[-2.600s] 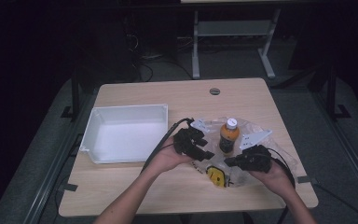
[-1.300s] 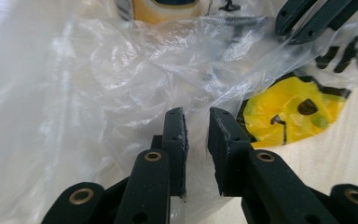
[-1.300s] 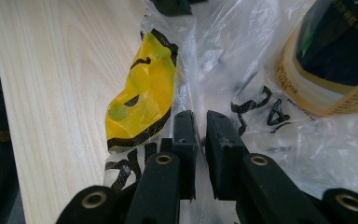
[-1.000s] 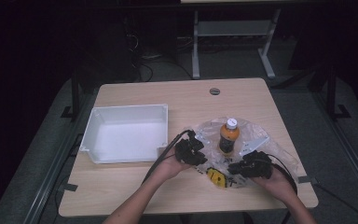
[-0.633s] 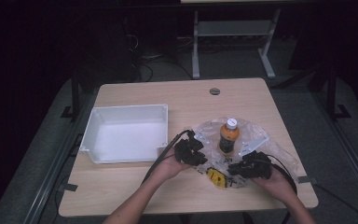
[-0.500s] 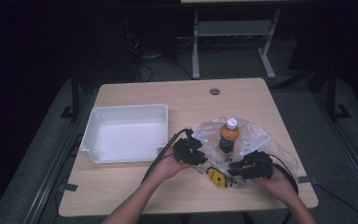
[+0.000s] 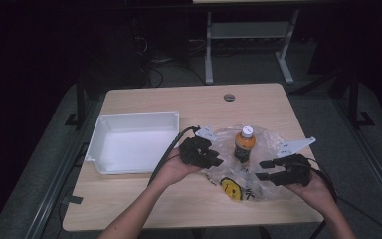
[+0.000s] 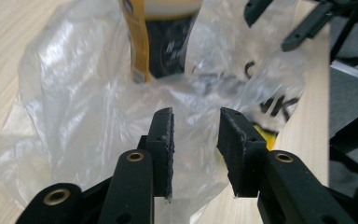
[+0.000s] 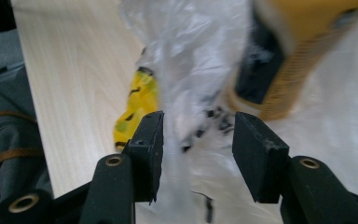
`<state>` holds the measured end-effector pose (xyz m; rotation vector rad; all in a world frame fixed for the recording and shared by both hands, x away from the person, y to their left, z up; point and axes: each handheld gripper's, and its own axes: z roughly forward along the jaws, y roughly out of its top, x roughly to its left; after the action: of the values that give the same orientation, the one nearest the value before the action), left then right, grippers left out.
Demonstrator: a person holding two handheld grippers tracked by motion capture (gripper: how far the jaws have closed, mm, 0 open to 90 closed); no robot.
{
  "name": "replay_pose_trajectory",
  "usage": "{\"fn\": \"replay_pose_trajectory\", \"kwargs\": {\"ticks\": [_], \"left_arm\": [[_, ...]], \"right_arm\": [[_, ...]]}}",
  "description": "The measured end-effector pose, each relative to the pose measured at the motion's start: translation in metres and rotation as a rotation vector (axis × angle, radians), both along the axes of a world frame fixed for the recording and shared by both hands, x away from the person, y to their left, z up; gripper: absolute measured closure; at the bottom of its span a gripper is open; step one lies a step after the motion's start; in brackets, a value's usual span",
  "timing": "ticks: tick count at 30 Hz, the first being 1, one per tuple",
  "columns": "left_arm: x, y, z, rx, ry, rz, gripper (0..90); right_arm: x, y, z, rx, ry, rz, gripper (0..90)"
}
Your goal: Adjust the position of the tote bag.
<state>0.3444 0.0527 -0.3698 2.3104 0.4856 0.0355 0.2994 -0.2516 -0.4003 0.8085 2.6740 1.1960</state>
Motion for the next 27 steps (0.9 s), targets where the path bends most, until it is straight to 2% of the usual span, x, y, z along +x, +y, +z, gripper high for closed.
{"fn": "replay_pose_trajectory", "kwargs": {"ticks": [5,11,14,16,19,21,23,25,27], "left_arm": [[0.011,0.000,0.008,-0.007,-0.044,0.024,63.1],[0.030,-0.002,0.010,-0.046,-0.044,0.072,60.9],[0.039,-0.004,0.008,-0.060,-0.051,0.093,60.1],[0.046,-0.005,0.005,-0.044,-0.056,0.107,58.1],[0.055,-0.007,-0.001,-0.053,-0.029,0.149,53.2],[0.061,-0.008,-0.005,-0.035,-0.007,0.157,48.2],[0.066,-0.012,-0.011,-0.032,0.024,0.178,47.5],[0.069,-0.015,-0.016,-0.023,0.040,0.190,50.8],[0.072,-0.018,-0.020,0.004,0.051,0.197,58.0]], "right_arm": [[0.015,-0.015,0.007,-0.003,-0.029,-0.068,52.9],[0.040,-0.026,0.010,0.000,-0.032,-0.141,52.1],[0.051,-0.027,0.009,-0.005,-0.038,-0.156,51.8],[0.057,-0.026,0.008,-0.011,-0.029,-0.164,51.7],[0.066,-0.024,0.002,-0.028,-0.007,-0.158,52.8],[0.071,-0.022,-0.002,-0.041,0.005,-0.149,53.7],[0.076,-0.019,-0.008,-0.054,0.025,-0.141,55.0],[0.080,-0.017,-0.013,-0.077,0.029,-0.139,57.9],[0.084,-0.013,-0.018,-0.098,0.037,-0.147,60.8]]}}
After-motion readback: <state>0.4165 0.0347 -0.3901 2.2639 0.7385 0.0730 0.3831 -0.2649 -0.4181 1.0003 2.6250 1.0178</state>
